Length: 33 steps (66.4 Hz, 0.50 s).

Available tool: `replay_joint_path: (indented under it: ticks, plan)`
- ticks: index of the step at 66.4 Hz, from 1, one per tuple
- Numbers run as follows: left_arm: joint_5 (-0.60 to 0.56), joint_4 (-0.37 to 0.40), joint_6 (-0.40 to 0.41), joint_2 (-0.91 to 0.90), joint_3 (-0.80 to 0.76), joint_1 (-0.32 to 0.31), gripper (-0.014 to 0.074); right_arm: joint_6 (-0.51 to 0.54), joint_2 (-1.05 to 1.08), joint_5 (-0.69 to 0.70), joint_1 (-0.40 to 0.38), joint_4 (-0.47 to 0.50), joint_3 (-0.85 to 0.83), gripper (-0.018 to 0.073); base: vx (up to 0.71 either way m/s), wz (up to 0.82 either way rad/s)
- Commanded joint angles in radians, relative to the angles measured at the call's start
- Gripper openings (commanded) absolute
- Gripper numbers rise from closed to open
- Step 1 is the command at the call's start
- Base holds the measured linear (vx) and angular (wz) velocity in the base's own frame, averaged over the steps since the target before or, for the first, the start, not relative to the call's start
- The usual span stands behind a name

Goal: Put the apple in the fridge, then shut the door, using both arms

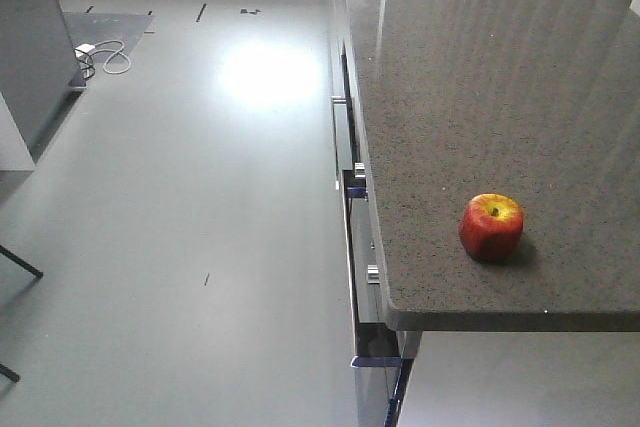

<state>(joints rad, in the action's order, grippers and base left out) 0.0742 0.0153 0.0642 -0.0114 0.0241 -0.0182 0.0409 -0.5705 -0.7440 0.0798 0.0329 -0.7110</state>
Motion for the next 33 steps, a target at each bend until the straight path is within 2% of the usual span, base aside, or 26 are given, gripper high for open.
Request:
replay_joint_path:
  ticks: [1,9,18,25,33]
  plan:
    - [-0.074,0.006,0.000,-0.015,-0.017,-0.001,-0.0006,0.039,-0.088,-0.009,0.000,0.002,-0.070,0.0246,0.00,0.00]
    - [-0.074,0.006,0.000,-0.015,-0.017,-0.001,-0.0006,0.079,-0.175,-0.012,0.000,0.025,-0.083,0.0459,0.00,0.00]
    - [-0.074,0.006,0.000,-0.015,-0.017,-0.001,-0.0006,0.171,-0.278,-0.009,0.000,0.089,-0.084,0.0648,0.00,0.00]
    - [-0.074,0.006,0.000,-0.015,-0.017,-0.001,-0.0006,0.266,-0.363,0.011,0.000,0.178,-0.086,0.0725,0.00,0.00]
    - [-0.074,0.006,0.000,-0.015,-0.017,-0.001,-0.0006,0.349,-0.470,0.042,0.000,0.263,-0.111,0.0722,0.00,0.00]
